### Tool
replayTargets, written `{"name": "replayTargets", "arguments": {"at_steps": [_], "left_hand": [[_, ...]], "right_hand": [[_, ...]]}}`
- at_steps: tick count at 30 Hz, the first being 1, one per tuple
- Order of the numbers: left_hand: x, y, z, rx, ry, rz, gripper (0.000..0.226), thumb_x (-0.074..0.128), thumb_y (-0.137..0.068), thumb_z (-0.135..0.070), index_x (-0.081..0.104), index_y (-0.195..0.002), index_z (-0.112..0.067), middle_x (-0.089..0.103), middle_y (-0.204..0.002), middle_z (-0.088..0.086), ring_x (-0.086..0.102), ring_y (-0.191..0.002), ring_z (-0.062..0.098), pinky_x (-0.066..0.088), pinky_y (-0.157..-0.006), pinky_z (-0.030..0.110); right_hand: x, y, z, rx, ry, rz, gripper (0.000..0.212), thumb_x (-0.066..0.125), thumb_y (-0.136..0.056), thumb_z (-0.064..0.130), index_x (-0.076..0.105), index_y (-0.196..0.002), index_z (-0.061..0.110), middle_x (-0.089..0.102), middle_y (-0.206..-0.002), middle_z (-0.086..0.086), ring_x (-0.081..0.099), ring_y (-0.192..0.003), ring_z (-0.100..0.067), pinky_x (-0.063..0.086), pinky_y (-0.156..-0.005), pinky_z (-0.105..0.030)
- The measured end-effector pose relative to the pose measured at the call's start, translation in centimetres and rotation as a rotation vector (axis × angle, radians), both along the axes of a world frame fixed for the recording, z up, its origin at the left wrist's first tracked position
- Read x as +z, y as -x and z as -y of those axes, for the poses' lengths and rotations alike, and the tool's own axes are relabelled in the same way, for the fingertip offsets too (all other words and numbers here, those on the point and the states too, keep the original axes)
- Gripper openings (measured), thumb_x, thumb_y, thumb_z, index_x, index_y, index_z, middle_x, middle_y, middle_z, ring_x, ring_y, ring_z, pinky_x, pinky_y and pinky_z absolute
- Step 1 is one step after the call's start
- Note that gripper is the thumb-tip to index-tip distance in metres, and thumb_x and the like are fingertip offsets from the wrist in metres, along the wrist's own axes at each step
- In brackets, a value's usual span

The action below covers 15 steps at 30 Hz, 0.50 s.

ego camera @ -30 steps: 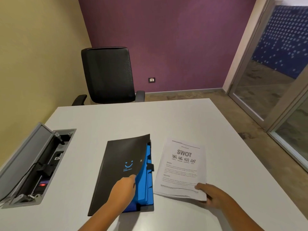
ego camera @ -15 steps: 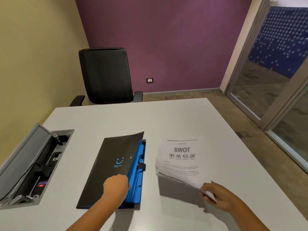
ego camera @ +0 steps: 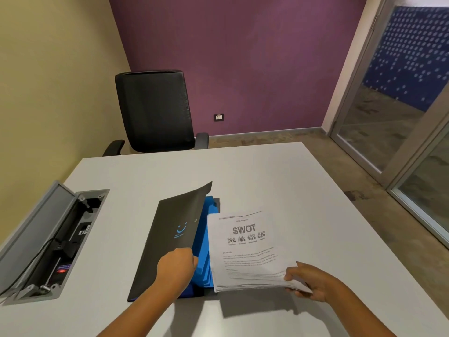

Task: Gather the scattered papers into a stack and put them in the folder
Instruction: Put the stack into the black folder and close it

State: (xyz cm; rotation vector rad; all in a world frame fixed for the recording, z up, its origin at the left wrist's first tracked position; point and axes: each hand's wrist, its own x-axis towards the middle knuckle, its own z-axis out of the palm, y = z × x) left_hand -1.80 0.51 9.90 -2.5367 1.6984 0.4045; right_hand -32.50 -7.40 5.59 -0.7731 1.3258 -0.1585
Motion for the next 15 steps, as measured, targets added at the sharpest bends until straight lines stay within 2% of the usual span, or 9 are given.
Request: {"name": "replayTargets", "arguments": {"at_steps": [7, 9, 11, 13, 15], "left_hand": [[0.3, 2.4, -0.3, -0.072, -0.065, -0.051, 0.038, 0.039, -0.09, -0.024, 0.028, -0.054, -0.02, 0.036, -0.056, -0.005, 0.034, -0.049, 0.01, 0.032, -0.053, 0.024], [0.4, 3.3, -0.4, -0.09, -0.097, -0.085, 0.031, 0.041, -0.089, -0.026, 0.038, -0.06, -0.016, 0.044, -0.062, -0.003, 0.044, -0.057, 0.014, 0.036, -0.057, 0.025], [0.7, 4.2, -0.3, -0.114, -0.123, -0.13, 0.02, 0.043, -0.087, -0.029, 0.052, -0.076, -0.015, 0.059, -0.077, 0.003, 0.05, -0.067, 0.016, 0.038, -0.06, 0.025], [0.7, 4.8, -0.2, -0.139, -0.117, -0.169, 0.023, 0.042, -0.088, -0.03, 0.059, -0.089, -0.014, 0.066, -0.092, 0.007, 0.05, -0.068, 0.015, 0.037, -0.058, 0.023], [0.6, 5.4, -0.1, -0.148, -0.083, -0.214, 0.024, 0.039, -0.09, -0.029, 0.058, -0.086, -0.015, 0.065, -0.088, 0.006, 0.051, -0.068, 0.015, 0.038, -0.058, 0.024]], "right_hand": [[2.4, -1.2, 1.4, 0.106, 0.125, -0.005, 0.027, 0.051, -0.08, 0.002, 0.056, -0.104, 0.014, 0.067, -0.094, -0.01, 0.07, -0.061, -0.017, 0.048, -0.041, -0.021], [3.3, -2.3, 1.9, 0.147, 0.179, -0.026, 0.032, 0.047, -0.082, 0.003, 0.054, -0.11, 0.016, 0.067, -0.097, -0.008, 0.07, -0.062, -0.015, 0.05, -0.044, -0.021], [3.8, -3.6, 2.3, 0.168, 0.216, -0.026, 0.038, 0.044, -0.083, 0.002, 0.05, -0.117, 0.018, 0.066, -0.101, -0.005, 0.071, -0.064, -0.015, 0.052, -0.047, -0.021], [3.9, -5.0, 2.3, 0.171, 0.223, -0.003, 0.042, 0.042, -0.083, 0.0, 0.047, -0.121, 0.018, 0.066, -0.1, -0.003, 0.072, -0.067, -0.015, 0.054, -0.049, -0.022], [3.6, -6.7, 1.8, 0.178, 0.217, 0.012, 0.045, 0.043, -0.085, -0.003, 0.045, -0.124, 0.02, 0.066, -0.099, -0.001, 0.071, -0.074, -0.016, 0.056, -0.052, -0.024]]}}
